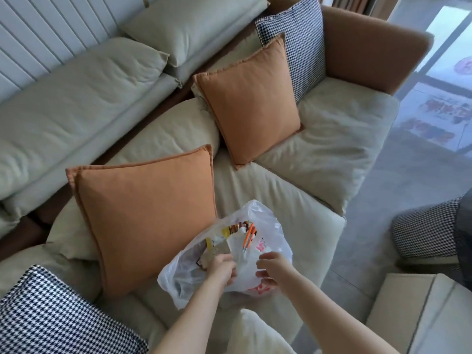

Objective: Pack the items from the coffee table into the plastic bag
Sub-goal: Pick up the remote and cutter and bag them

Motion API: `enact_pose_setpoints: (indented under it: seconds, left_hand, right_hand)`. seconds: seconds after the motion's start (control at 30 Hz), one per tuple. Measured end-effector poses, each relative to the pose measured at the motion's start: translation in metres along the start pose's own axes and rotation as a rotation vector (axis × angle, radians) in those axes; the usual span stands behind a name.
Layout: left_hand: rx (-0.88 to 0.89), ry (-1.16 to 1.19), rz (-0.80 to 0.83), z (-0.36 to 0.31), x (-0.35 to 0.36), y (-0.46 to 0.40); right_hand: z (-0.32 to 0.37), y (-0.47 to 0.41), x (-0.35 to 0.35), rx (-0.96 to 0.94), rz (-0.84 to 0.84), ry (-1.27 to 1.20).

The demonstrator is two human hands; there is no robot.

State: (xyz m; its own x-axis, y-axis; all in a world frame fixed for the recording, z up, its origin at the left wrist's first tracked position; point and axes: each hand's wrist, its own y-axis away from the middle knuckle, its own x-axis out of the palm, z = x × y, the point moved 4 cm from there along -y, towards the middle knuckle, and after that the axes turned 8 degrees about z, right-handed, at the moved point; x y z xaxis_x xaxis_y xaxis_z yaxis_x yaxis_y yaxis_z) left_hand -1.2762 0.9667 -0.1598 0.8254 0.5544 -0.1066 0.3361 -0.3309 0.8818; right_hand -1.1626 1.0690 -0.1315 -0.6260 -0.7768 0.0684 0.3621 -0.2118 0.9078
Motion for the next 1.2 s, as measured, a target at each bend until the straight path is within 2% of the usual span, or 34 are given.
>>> enact_pose_setpoints:
  seconds: [0.2, 0.37, 0.5, 0.6, 0.83, 1.03, 1.2]
  left_hand:
    - [0.118, -0.303, 0.028, -0.021, 0.05, 0.043]
    - [0.209, -0.622, 0.043, -0.039, 0.12, 0.072]
    - [0.265, -0.845, 0.08, -0.054, 0.193, 0.097]
    - [0.333, -1.03, 0.08, -0.063, 0.25, 0.113]
    - [0.433, -1.307, 0.186, -0.065, 0.389, 0.139]
    - [0.552, -1.556, 0.27, -0.06, 0.493, 0.163]
    - [0.605, -1.692, 0.376, -0.057, 0.563, 0.168]
  right_hand:
    - [-0.011, 0.031, -0.052, -0.09, -0.075, 0.186]
    - [-0.035, 0.07, -0.121, -0.219, -0.218, 0.516]
    - [-0.063, 0.108, -0.192, -0.226, -0.288, 0.72]
    - [-0.089, 0.134, -0.25, -0.193, -0.36, 0.784]
    - [-0.167, 0.196, -0.373, -0.124, -0.595, 0.63]
    - [-0.238, 0.236, -0.439, -0.065, -0.757, 0.327]
    - [-0.287, 0.252, -0.476, 0.011, -0.814, 0.057]
